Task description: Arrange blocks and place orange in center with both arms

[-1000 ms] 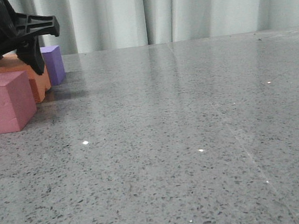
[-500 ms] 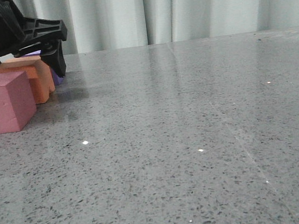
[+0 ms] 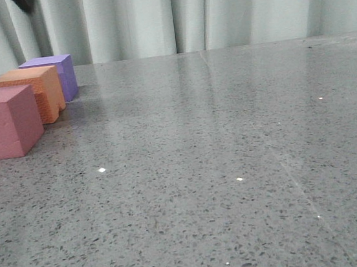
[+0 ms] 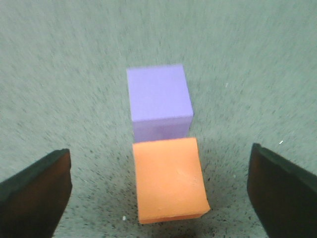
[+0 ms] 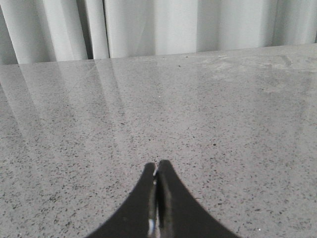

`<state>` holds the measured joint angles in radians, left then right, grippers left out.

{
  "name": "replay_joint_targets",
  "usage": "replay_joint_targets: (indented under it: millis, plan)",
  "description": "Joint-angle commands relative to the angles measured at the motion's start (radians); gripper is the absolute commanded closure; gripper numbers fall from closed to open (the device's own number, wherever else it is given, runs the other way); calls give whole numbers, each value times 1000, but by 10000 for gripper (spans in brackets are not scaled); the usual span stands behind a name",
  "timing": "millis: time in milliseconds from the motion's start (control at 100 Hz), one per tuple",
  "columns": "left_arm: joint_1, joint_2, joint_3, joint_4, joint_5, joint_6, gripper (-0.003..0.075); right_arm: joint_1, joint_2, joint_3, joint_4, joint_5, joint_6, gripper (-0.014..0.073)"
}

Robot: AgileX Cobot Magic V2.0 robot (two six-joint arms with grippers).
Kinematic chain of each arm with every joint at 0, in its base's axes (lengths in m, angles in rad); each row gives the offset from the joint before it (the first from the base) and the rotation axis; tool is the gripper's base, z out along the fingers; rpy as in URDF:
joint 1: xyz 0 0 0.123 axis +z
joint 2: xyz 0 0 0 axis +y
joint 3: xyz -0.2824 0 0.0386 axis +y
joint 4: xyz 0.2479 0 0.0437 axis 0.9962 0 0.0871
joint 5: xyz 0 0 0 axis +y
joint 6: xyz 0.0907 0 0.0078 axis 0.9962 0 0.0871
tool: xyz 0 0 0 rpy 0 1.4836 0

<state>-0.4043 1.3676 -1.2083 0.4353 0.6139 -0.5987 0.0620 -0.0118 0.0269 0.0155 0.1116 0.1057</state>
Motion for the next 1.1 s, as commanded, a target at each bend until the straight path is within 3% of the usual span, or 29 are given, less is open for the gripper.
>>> replay_joint_targets:
  millis: [0,270,480,580,770,1090]
  plan:
    - [2,-128,2,34,-53,1,50,-7,-1,-13,-1,-80,-10,661]
    - [2,-438,266,137,-149,-1,139,-7,-1,-13,-1,-80,-10,661]
    - [2,-699,525,192,-172,-1,266,-7,-1,-13,-1,-80,-10,661]
    - [2,-817,625,182,-172,-4,386,-7,-1,-13,-1,-80,-10,661]
    - [2,-996,732,163,-168,-4,742,-7,-1,-13,-1,-80,-10,661]
    - [2,-1055,755,159,-160,-4,739,-7,-1,-13,-1,-80,-10,661]
